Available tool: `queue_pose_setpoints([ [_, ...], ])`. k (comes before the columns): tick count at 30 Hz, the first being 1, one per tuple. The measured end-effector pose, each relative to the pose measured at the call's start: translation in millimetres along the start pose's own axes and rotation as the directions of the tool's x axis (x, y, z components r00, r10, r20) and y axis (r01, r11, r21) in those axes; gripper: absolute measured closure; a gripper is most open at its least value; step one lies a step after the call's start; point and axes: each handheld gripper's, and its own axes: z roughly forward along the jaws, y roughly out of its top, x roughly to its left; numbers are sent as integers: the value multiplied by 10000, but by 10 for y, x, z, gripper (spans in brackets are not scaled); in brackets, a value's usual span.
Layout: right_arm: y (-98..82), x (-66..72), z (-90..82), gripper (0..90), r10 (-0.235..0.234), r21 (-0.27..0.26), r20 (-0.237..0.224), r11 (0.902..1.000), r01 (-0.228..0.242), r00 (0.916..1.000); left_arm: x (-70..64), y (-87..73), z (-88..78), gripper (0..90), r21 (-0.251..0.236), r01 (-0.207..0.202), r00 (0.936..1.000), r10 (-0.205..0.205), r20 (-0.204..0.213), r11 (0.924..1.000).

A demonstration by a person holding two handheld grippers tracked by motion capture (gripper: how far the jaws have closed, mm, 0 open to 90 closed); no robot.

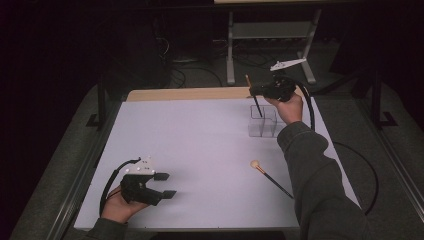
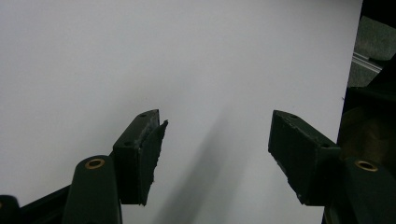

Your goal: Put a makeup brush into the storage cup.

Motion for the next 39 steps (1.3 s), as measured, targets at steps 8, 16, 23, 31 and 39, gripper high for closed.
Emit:
queue_pose_setpoints([
  [8, -54, -11, 18, 823, -9, -86, 48, 10000, 10, 10000, 8, -10, -8, 338, 14, 42, 10000, -42, -18, 10000],
  [16, -116, -2, 17, 822, 66, -1, 70, 10000, -66, 10000, 8, -16, -12, 337, 70, 39, 10000, -39, -13, 10000],
  [23, -112, 30, 21, 821, -1, 35, 37, 10000, 1, 10000, 13, -30, -19, 333, -4, 174, 9998, -174, 41, 9998],
  [31, -164, 63, 34, 821, -70, 115, 78, 9999, 69, 9999, 11, -47, -14, 322, 75, 250, 9997, -250, 7, 9997],
  [39, -200, 94, 16, 819, -41, 247, 154, 9997, 38, 9999, 1, -48, -11, 307, 39, 328, 9995, -327, -42, 9995],
])
